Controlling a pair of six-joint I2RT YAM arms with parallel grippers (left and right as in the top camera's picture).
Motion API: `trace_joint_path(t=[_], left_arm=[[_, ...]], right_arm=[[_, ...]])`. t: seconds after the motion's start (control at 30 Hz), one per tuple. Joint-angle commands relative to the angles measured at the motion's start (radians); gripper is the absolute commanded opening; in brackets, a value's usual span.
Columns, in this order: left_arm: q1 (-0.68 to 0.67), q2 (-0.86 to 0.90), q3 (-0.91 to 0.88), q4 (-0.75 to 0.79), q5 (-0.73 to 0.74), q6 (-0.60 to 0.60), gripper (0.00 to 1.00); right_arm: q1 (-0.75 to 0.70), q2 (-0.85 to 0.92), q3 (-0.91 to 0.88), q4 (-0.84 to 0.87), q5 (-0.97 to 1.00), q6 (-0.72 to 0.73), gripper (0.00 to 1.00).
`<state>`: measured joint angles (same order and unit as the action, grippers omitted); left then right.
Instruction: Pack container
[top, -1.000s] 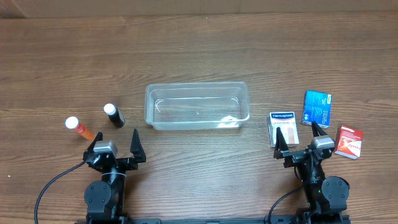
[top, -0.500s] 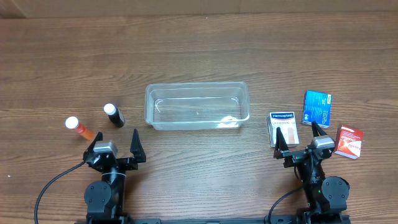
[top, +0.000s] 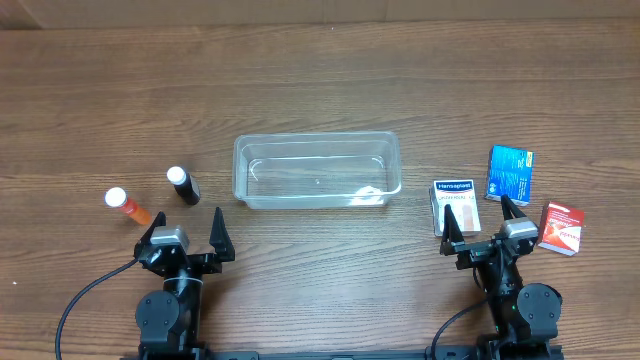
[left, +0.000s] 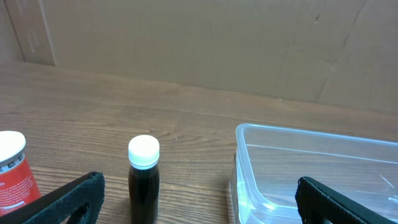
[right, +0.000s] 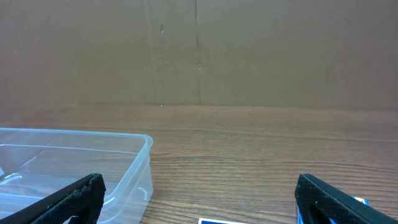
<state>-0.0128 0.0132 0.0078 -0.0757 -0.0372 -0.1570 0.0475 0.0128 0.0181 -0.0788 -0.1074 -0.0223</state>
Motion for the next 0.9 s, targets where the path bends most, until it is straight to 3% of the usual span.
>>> trace_joint_path(t=[0.0, 0.23, 0.43, 0.57, 0.67, 0.77, 0.87], left_arm=[[0.006, -0.009, -0.003, 0.029, 0.028, -0.014, 1.0], [0.006, 0.01, 0.161, -0.002, 0.055, -0.094, 1.0], [0.006, 0.301, 0.521, -0.217, 0.002, -0.09, 1.0], [0.006, 0.597, 0.846, -0.462, -0.018, -0.051, 1.0], [0.006, 0.864, 1.153, -0.8, -0.021, -0.048, 1.0], [0.006, 0.998, 1.329, -0.998, 0.031, -0.048, 1.0], [0.006, 1.04, 1.373, -1.036, 0.027, -0.03, 1.0]], right_arm=[[0.004, -0.01, -0.01, 0.033, -0.006, 0.072, 1.0], [0.003, 0.062, 0.096, 0.043, 0.04, 0.125, 1.0], [0.003, 0.463, 0.393, -0.037, 0.037, 0.154, 1.0], [0.003, 0.826, 0.774, -0.355, -0.003, 0.153, 1.0], [0.003, 1.059, 1.079, -0.691, -0.004, 0.153, 1.0], [0.002, 1.122, 1.213, -0.86, 0.019, 0.153, 1.0], [-0.032, 1.12, 1.246, -0.931, 0.124, 0.207, 1.0]])
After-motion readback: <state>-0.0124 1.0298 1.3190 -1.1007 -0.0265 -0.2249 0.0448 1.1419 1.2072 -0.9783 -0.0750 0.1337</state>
